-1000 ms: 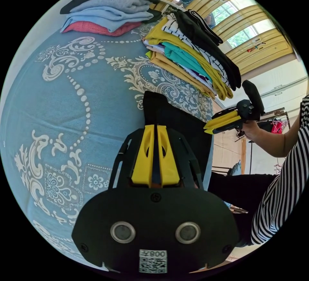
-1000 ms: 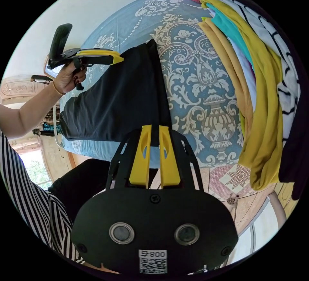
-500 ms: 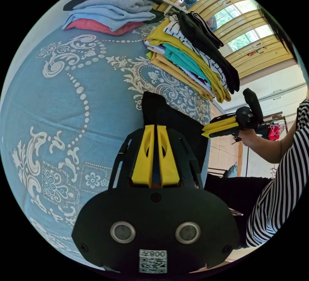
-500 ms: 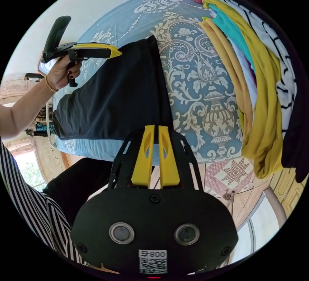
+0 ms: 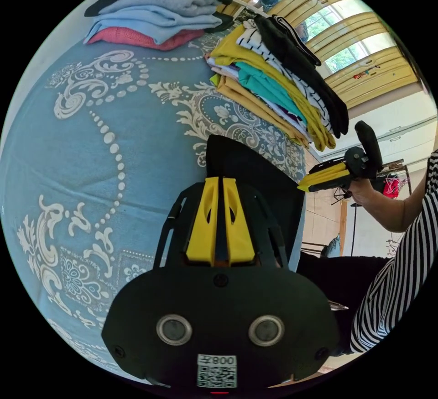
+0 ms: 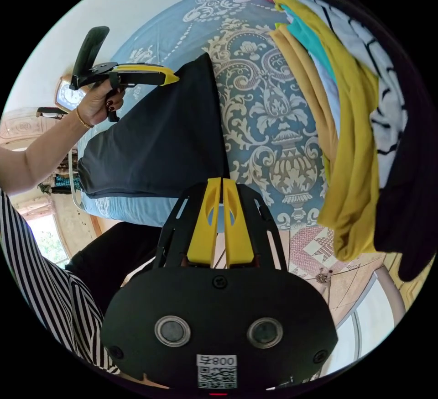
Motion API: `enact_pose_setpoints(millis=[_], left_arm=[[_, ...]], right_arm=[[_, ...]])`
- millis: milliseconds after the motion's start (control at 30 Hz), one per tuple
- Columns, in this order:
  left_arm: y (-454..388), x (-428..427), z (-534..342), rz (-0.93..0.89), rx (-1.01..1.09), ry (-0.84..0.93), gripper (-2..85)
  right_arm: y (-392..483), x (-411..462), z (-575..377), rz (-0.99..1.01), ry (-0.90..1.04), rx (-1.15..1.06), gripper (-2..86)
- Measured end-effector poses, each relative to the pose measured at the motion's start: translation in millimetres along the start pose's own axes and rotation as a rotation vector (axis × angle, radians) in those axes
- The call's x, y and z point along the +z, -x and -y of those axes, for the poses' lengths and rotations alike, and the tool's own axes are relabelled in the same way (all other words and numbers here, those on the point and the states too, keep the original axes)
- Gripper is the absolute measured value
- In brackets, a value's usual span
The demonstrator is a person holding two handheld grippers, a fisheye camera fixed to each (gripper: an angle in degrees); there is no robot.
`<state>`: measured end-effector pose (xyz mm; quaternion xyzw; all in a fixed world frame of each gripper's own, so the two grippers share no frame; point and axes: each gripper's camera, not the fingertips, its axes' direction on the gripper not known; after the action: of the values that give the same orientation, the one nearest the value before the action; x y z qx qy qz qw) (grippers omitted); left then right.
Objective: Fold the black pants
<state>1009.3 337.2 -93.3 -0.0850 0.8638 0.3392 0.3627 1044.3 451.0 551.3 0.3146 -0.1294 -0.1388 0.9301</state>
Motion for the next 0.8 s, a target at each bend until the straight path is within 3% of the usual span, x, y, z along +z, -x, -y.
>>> enact_pose_setpoints(millis=[267,367,467,600,800], left_arm=[[5.8,-27.4,-12.1,0.009,-0.039,-0.085,1.6],[9.6,-18.9,-14.4,0.131,-0.066,0.022,1.3],[13.9,-34.4,-17.8,0.111,-0.100,-0.032,2.4],[20.1,-58.6,-22.3,-0.049,-0.127,-0.128,7.3],[24.9,-61.5,-9.8,-0.088,-0.117,-0.067,7.9]], right_arm=[[-8.6,6.8,1.1,0.036,-0.009,0.010,0.8],[-9.2,9.5,4.4,0.034,0.000,0.011,1.1],[-12.4,9.7,4.9,0.051,-0.007,0.037,1.7],[-17.4,-1.7,-5.4,0.015,-0.085,0.115,6.0],[-19.9,17.1,2.7,0.025,-0.072,0.120,9.3]])
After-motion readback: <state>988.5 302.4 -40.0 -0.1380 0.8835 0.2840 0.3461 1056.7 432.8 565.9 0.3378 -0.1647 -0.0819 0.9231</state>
